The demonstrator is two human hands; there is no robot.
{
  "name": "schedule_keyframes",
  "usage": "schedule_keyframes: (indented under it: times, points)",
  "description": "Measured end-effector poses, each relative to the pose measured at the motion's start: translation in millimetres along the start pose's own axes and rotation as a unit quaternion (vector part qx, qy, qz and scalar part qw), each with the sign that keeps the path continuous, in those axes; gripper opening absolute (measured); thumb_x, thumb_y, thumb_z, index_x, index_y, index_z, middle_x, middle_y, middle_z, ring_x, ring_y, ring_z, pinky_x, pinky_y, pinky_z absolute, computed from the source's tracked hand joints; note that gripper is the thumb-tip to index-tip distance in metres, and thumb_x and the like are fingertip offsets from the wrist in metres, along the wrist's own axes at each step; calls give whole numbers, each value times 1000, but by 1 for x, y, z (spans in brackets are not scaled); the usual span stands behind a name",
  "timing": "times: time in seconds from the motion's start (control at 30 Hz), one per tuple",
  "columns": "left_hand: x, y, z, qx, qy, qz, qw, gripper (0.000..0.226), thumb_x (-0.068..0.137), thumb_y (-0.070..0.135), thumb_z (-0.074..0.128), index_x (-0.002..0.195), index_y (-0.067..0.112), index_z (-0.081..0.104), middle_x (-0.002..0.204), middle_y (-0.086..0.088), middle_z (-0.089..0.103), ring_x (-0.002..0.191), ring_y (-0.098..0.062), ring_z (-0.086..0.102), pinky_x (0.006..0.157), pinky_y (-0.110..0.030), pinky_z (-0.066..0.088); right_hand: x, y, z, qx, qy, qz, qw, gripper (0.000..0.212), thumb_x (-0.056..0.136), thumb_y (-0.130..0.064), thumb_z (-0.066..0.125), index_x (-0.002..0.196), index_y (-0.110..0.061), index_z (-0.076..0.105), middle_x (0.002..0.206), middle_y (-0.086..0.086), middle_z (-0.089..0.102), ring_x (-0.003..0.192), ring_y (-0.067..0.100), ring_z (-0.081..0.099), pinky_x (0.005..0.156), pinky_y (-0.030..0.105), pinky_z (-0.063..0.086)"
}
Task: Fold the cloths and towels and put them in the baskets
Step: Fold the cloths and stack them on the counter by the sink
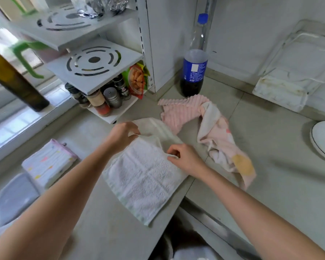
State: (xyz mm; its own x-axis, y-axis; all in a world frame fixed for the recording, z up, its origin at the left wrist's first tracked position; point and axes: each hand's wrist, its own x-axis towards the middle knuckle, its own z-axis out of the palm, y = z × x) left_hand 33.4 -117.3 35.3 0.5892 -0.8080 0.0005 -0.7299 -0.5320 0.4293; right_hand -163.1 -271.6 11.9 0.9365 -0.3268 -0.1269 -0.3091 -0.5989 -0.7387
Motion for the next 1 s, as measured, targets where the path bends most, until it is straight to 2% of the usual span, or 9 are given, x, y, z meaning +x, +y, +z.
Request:
schedule_keyframes:
  times: [0.1,0.2,0.3,0.6,0.67,0.73,0.83,0.93,1.0]
  points:
    - [-39,-30,-2,7,-8,-29,1000,12,79,4,74,91,7,75,103,-8,72,99,-26,66,93,-35,48,-16,-12,35,-37,-44,-27,998,6,83,-15,60,79,-14,64,74,-3,63,72,17,57,63,35,46]
    - [-73,-45,1,19,-20,-42,999,14,79,6,75,93,7,75,98,-4,73,93,-22,68,90,-33,50,-31,-25,62,-91,-82,-57,991,7,85,-17,59,87,-16,66,80,-7,59,75,15,53,62,27,36]
    - [-95,-55,9,12,-29,-49,998,16,78,4,75,93,3,74,93,-6,74,90,-24,69,87,-32,51,-42,-35,83,-141,-123,-87,979,11,86,-17,57,91,-14,66,92,-2,64,84,19,58,65,27,37]
    - [-133,-70,37,31,-72,-83,993,13,84,7,69,96,6,74,107,-9,68,98,-25,63,86,-24,43,-70,-56,116,-273,-221,-141,926,15,93,-17,48,96,-7,59,107,9,60,92,30,59,66,33,37]
    - [-139,-76,45,30,-90,-97,991,16,83,5,68,99,6,73,109,-8,67,100,-25,62,89,-27,44,-73,-56,125,-296,-241,-133,915,16,93,-11,46,104,-5,57,117,12,56,100,31,57,67,34,37]
    - [-144,-80,51,28,-114,-95,988,26,81,0,68,106,7,70,117,-9,63,106,-26,60,94,-31,46,-78,-56,132,-323,-257,-136,901,30,94,-6,44,124,-6,47,133,13,45,118,32,49,75,40,44]
    - [-149,-80,54,77,-148,-64,984,39,83,-2,63,120,9,61,129,-6,53,114,-27,55,94,-34,47,-85,-58,141,-367,-256,-140,883,47,94,-15,47,138,-11,30,144,18,31,132,36,34,84,47,46]
    - [-152,-77,59,132,-155,-36,978,43,84,2,58,126,10,52,132,-7,46,118,-27,47,90,-38,49,-90,-62,155,-394,-239,-159,873,55,84,-17,63,132,-9,38,129,21,44,118,37,46,72,42,48]
    - [-155,-76,65,155,-141,-36,977,40,86,3,55,124,10,51,130,-8,46,115,-28,48,84,-38,51,-89,-63,160,-415,-235,-147,866,67,52,-16,86,109,-9,52,94,15,62,81,30,63,47,29,43]
